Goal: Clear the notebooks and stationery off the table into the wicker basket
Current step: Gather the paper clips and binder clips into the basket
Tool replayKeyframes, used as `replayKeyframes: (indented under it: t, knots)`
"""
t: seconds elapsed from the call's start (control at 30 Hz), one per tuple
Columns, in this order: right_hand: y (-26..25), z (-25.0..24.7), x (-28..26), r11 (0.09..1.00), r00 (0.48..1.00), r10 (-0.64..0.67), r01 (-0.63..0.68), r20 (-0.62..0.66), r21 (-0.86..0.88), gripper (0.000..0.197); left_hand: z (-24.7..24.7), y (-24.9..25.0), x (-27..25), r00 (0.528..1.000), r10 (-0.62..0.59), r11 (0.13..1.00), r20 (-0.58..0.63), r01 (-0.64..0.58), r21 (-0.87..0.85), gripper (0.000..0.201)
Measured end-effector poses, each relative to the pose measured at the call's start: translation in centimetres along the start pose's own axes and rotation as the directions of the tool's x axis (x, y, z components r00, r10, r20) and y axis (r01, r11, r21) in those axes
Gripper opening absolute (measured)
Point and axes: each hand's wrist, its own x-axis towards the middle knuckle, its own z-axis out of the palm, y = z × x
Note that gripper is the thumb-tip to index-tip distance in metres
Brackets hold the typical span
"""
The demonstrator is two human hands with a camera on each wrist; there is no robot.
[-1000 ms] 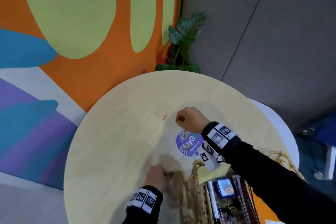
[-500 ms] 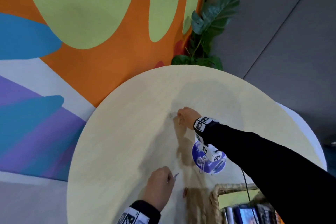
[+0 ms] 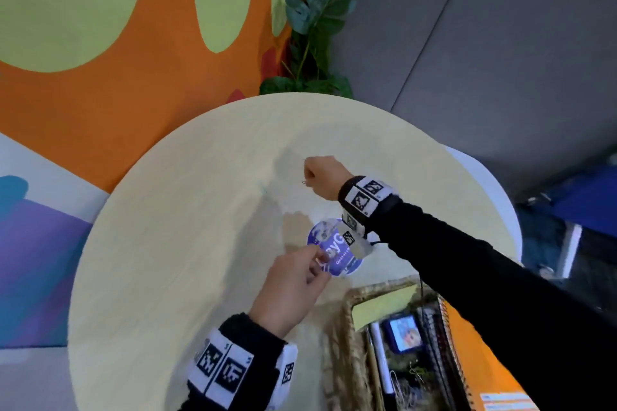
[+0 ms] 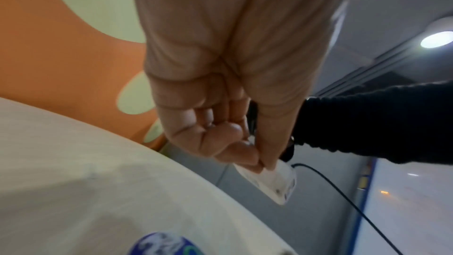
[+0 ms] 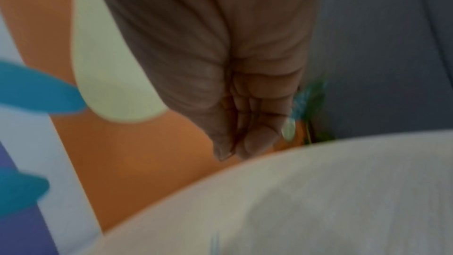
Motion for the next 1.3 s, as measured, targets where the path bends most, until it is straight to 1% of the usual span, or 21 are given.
replayKeyframes:
  t: [0.03,0.07,0.13,0.2,0.23,0.33,0.43,0.53,0.67,0.7,0.77,0.83,0.87,0.93,0.97,1.0,1.07,1.13,1.17,1.23,1.3]
  knots:
    - [0.4,-1.4,-2.2,0.999,0.999,0.002,0.000,-0.052,0.049,0.003,0.6,1.1,-0.1,0.997,0.042,0.998,0.065,-0.045,0.053,0.013]
    - [1.1,-2.4,-4.5,0.997,0.994,-0.004,0.013,-0.111,0.077,0.006,1.2,2.1,-0.2,0.989,0.068,0.991,0.129,-0.082,0.103,0.014]
    - [2.3,-3.8,-10.1,0.996,0.980,0.006,0.012,-0.198,0.085,0.016,2.4,3.5,-0.2,0.969,0.099,0.981,0.227,-0.134,0.143,0.015]
    - [3.4,-4.0,-16.0,0.998,0.970,0.036,-0.021,-0.239,0.066,0.014,3.5,4.5,-0.2,0.953,0.129,0.964,0.274,-0.185,0.190,0.017]
    - [4.0,-3.6,-18.8,0.997,0.970,0.064,-0.051,-0.233,0.063,0.012,4.0,5.0,-0.2,0.951,0.129,0.956,0.282,-0.195,0.221,0.018]
    - [5.9,-0.9,-25.1,0.987,0.979,0.158,-0.152,-0.130,0.058,0.010,5.1,5.8,-0.3,0.949,0.118,0.943,0.293,-0.199,0.266,0.016]
    - [7.8,3.3,-27.9,0.972,0.968,0.233,-0.231,0.093,-0.035,0.011,5.8,6.5,-0.7,0.942,0.102,0.930,0.319,-0.204,0.307,0.015]
    - [8.7,7.5,-27.8,0.953,0.918,0.303,-0.282,0.257,-0.115,0.017,6.4,7.6,-1.4,0.935,0.110,0.913,0.337,-0.229,0.338,0.014]
    - [8.1,9.5,-26.4,0.939,0.867,0.330,-0.258,0.374,-0.229,0.014,7.5,8.6,-2.5,0.911,0.093,0.855,0.401,-0.280,0.438,0.012]
    - [7.8,9.5,-26.2,0.935,0.862,0.332,-0.246,0.384,-0.257,0.019,7.9,8.5,-2.6,0.905,0.084,0.837,0.418,-0.291,0.463,0.014]
    - [7.6,9.4,-25.9,0.933,0.870,0.315,-0.212,0.379,-0.289,0.038,8.7,8.7,-2.8,0.898,0.054,0.798,0.437,-0.302,0.522,0.015]
    - [7.7,8.6,-26.3,0.931,0.882,0.312,-0.212,0.352,-0.296,0.043,9.6,8.8,-3.2,0.889,0.006,0.776,0.458,-0.293,0.558,0.010]
    - [7.8,7.9,-26.9,0.934,0.894,0.328,-0.259,0.304,-0.247,0.041,10.1,9.0,-3.4,0.877,-0.028,0.762,0.479,-0.292,0.579,0.006]
    - [8.4,6.1,-28.7,0.934,0.914,0.355,-0.342,0.198,-0.101,0.027,11.2,9.6,-3.5,0.858,-0.076,0.703,0.509,-0.316,0.637,0.004]
    - [8.8,5.2,-29.8,0.935,0.924,0.355,-0.354,0.139,-0.034,0.019,11.8,10.0,-3.5,0.842,-0.096,0.681,0.532,-0.334,0.651,0.009]
    - [9.4,4.4,-30.8,0.932,0.931,0.358,-0.361,0.076,0.031,0.015,12.4,10.5,-3.5,0.824,-0.124,0.682,0.553,-0.334,0.650,0.013]
    - [10.4,3.6,-32.9,0.921,0.927,0.373,-0.366,-0.031,0.135,0.013,14.0,10.8,-3.3,0.786,-0.149,0.671,0.600,-0.365,0.645,0.009]
    - [10.8,3.3,-34.8,0.913,0.918,0.384,-0.362,-0.097,0.186,0.010,16.2,10.1,-2.6,0.749,-0.222,0.646,0.625,-0.367,0.669,0.010]
    - [11.0,3.2,-35.5,0.913,0.915,0.384,-0.357,-0.120,0.200,0.009,17.2,9.3,-2.2,0.744,-0.247,0.629,0.621,-0.365,0.687,0.011]
    - [11.1,3.2,-36.5,0.911,0.911,0.385,-0.350,-0.149,0.218,0.008,18.6,7.7,-1.4,0.756,-0.240,0.625,0.609,-0.360,0.693,0.014]
    - [11.1,3.5,-36.8,0.908,0.906,0.393,-0.355,-0.155,0.224,0.007,18.4,7.8,-1.9,0.775,-0.194,0.701,0.601,-0.319,0.638,0.027]
